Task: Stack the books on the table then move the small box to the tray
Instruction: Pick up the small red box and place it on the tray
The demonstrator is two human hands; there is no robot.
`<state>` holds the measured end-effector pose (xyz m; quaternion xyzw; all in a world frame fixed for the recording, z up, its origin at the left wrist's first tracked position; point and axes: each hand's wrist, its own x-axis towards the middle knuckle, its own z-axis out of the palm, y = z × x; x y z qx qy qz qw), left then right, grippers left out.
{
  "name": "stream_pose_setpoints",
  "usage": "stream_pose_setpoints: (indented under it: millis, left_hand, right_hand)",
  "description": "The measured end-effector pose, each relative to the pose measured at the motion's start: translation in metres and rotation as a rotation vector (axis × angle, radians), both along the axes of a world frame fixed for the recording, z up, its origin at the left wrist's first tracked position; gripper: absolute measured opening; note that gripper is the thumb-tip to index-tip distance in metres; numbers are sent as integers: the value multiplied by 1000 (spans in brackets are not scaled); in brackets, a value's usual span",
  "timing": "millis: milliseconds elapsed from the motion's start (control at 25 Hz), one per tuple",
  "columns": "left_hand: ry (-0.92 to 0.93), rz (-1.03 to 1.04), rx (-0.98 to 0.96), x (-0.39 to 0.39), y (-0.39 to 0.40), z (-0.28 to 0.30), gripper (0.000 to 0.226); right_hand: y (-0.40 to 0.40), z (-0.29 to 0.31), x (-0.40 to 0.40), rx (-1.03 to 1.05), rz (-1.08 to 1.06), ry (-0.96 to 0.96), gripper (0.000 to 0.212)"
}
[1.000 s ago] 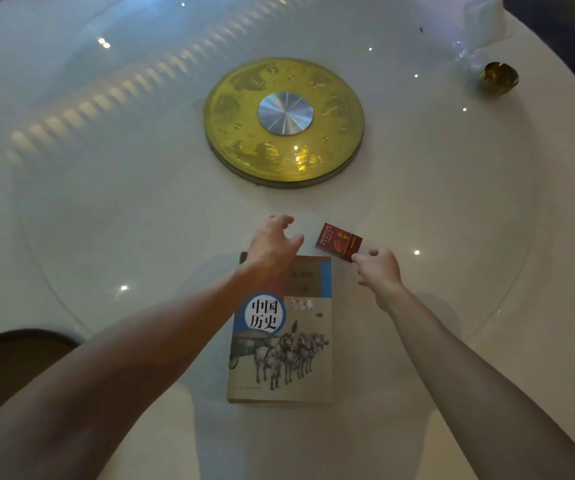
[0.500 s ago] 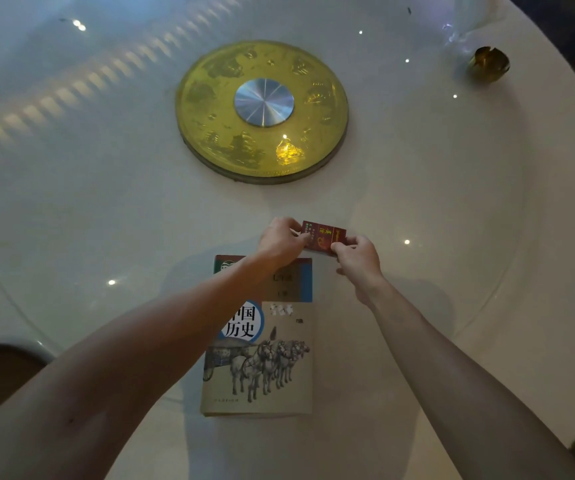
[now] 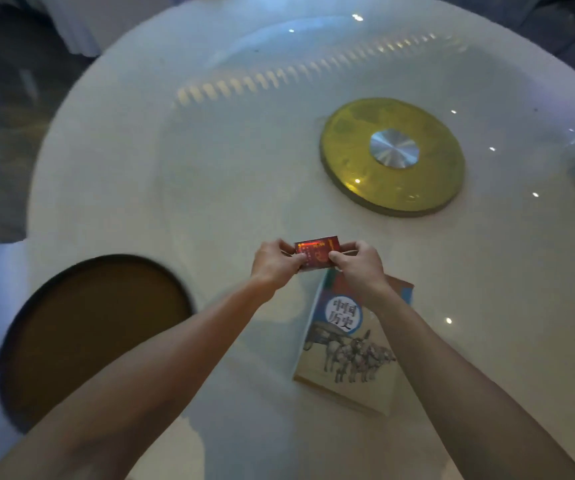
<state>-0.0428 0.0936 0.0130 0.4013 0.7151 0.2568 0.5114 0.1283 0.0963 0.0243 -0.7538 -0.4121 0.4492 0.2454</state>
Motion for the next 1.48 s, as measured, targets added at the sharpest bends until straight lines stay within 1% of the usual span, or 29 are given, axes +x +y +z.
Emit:
stream_pose_setpoints:
  millis: [120, 240, 360, 440, 560, 680, 800, 920, 960, 1120, 1200, 1320, 1480]
  left_hand:
    - [-38, 168, -15, -89, -37, -2, 19]
    - [-11, 298, -1, -166, -78, -6, 22]
    - [74, 384, -7, -220, -117, -14, 24]
    - [79, 440, -31, -251, -144, -24, 23]
    - [84, 499, -82, -282, -183, -40, 23]
    - [71, 545, -139, -299, -211, -54, 23]
    - [12, 553, -186, -305, -227, -71, 23]
    - [-31, 566, -206, -306, -232, -79, 20]
    - [-39, 565, -206, -306, -232, -81, 19]
    - [-75, 544, -196, -305, -228, -84, 23]
    - [-57, 522, -191, -305, -226, -84, 23]
    - [24, 483, -170, -305, -224, -77, 20]
    - [26, 472, -196, -305, -225, -75, 26]
  right_hand:
    - [-10, 0, -88, -6, 193, -26, 16]
    - [-27, -3, -170, 3, 349, -39, 24]
    - [-48, -11, -230, -21, 487, -66, 27]
    - [-64, -19, -266, -47, 564, -82, 28]
    - [-88, -35, -303, -92, 671, -120, 35]
    - [-107, -47, -325, -135, 739, -131, 35]
    - [-119, -57, -337, -165, 740, -128, 34]
    - [-123, -60, -341, -179, 752, -155, 22]
    - [-123, -63, -340, -188, 753, -152, 21]
    - [-122, -66, -338, -222, 757, -138, 35]
    - [-123, -68, -336, -236, 756, -126, 35]
    - [-122, -64, -335, -242, 745, -111, 34]
    - [-123, -60, -331, -263, 761, -95, 36]
